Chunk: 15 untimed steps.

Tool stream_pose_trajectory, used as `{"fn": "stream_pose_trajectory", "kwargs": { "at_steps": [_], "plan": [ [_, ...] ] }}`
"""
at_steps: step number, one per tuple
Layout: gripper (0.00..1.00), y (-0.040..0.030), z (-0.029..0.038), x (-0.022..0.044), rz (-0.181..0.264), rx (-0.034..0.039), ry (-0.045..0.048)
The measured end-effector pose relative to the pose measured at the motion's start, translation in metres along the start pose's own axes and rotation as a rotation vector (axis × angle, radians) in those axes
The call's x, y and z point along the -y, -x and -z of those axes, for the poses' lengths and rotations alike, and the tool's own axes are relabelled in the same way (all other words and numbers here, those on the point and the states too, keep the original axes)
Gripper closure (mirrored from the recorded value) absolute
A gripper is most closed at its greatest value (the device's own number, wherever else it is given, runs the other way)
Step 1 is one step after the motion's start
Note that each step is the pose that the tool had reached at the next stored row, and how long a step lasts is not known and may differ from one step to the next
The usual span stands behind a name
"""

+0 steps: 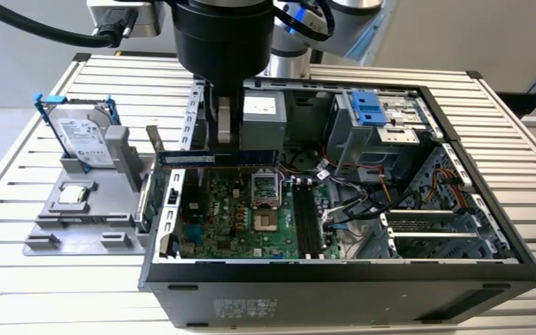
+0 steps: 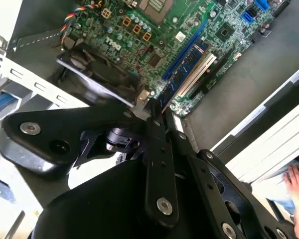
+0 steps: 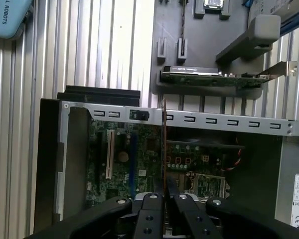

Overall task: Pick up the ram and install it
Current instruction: 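Pick up the ram and move it above insertion slot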

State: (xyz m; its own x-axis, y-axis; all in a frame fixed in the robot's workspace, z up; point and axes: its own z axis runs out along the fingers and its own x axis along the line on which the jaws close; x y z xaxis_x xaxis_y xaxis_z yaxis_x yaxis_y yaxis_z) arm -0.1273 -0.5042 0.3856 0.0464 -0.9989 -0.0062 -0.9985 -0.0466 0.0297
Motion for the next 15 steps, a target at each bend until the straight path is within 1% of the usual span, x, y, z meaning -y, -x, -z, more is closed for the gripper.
{"fn": "stream_pose_trajectory", "kwargs": {
  "at_steps": [15],
  "plan": [
    [1.00, -0.0009, 0.0006, 0.0197, -0.037, 0.0004, 0.0001]
  ]
}}
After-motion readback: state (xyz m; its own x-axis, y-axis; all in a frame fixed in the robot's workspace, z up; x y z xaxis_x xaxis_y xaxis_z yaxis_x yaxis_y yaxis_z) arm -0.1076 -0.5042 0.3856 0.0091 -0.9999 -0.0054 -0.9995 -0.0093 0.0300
